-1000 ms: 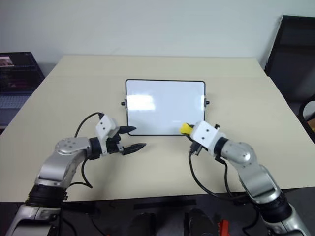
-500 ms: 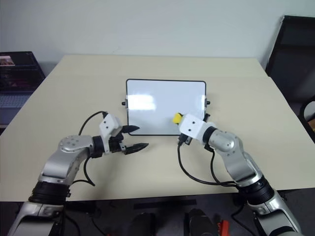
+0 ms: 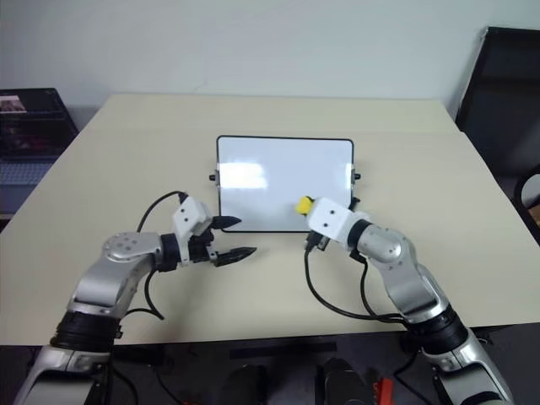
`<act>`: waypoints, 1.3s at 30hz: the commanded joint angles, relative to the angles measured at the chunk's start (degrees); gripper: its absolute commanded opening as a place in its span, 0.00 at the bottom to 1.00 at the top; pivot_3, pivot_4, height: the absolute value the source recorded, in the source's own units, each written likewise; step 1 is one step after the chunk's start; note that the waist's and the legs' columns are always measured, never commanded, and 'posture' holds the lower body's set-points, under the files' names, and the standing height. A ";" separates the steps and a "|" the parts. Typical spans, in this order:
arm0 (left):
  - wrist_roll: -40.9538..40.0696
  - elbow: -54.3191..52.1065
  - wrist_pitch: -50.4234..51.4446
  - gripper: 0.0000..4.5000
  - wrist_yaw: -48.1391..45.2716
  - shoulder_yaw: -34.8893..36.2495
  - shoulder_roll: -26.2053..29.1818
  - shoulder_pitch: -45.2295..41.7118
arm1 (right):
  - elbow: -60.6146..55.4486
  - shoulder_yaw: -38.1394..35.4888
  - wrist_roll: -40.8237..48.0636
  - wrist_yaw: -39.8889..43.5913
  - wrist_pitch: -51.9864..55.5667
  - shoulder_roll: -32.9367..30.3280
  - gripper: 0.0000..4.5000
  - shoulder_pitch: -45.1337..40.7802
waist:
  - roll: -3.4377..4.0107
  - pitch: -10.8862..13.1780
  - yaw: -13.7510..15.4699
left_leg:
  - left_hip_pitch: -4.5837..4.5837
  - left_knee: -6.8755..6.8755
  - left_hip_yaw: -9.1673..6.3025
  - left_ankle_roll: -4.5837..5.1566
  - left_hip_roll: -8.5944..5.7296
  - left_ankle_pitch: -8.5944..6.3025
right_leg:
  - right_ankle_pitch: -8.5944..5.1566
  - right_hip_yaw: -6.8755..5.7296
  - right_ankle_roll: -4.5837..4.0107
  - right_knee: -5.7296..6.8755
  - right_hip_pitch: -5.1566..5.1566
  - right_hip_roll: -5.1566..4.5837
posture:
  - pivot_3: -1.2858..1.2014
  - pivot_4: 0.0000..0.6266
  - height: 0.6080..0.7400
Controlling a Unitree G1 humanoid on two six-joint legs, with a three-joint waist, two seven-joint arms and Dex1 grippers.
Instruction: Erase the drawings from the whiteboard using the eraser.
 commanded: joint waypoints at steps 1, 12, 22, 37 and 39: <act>-1.87 -4.07 -0.35 1.00 0.73 1.67 -1.07 -0.94 | -6.43 -10.28 4.54 -1.75 5.83 0.21 0.19 4.82 | 0.00 0.00 0.44 | -0.04 0.02 -0.04 0.00 -0.01 0.00 | 0.00 -0.02 0.00 -0.01 0.00 -0.01 | 0.52 0.24 1.00; -4.76 -8.76 0.31 1.00 -6.01 -3.41 -3.46 -3.98 | -22.60 -32.06 14.14 -15.60 35.66 16.94 0.19 17.75 | 0.02 -0.02 0.77 | 0.08 0.05 -0.02 -0.01 0.01 0.01 | 0.00 0.01 0.00 0.09 0.04 0.04 | 0.52 0.24 1.00; -3.13 -0.50 -3.70 1.00 -16.49 -11.13 -8.12 -14.60 | -17.46 -30.70 15.66 -20.69 39.54 19.18 0.19 12.27 | 0.03 -0.02 0.53 | 0.06 0.04 0.04 0.00 -0.26 0.01 | 0.02 0.04 0.04 0.01 0.04 0.12 | 0.52 0.24 1.00; -0.20 5.84 -7.65 1.00 -17.75 -13.20 -13.94 -17.53 | -3.86 -28.94 15.96 -21.21 30.88 13.72 0.35 6.94 | 0.03 -0.02 -0.29 | 0.03 0.03 0.01 0.01 -0.31 0.01 | 0.02 0.07 0.04 0.01 0.03 0.14 | 0.52 0.24 1.00; 0.02 5.69 -7.70 1.00 -17.58 -13.21 -13.99 -17.21 | -2.61 -29.04 16.24 -21.03 30.08 13.31 0.48 6.51 | 0.03 -0.02 -0.31 | 0.04 0.03 0.02 0.01 -0.31 0.01 | 0.02 0.09 0.04 0.01 0.03 0.14 | 0.52 0.24 1.00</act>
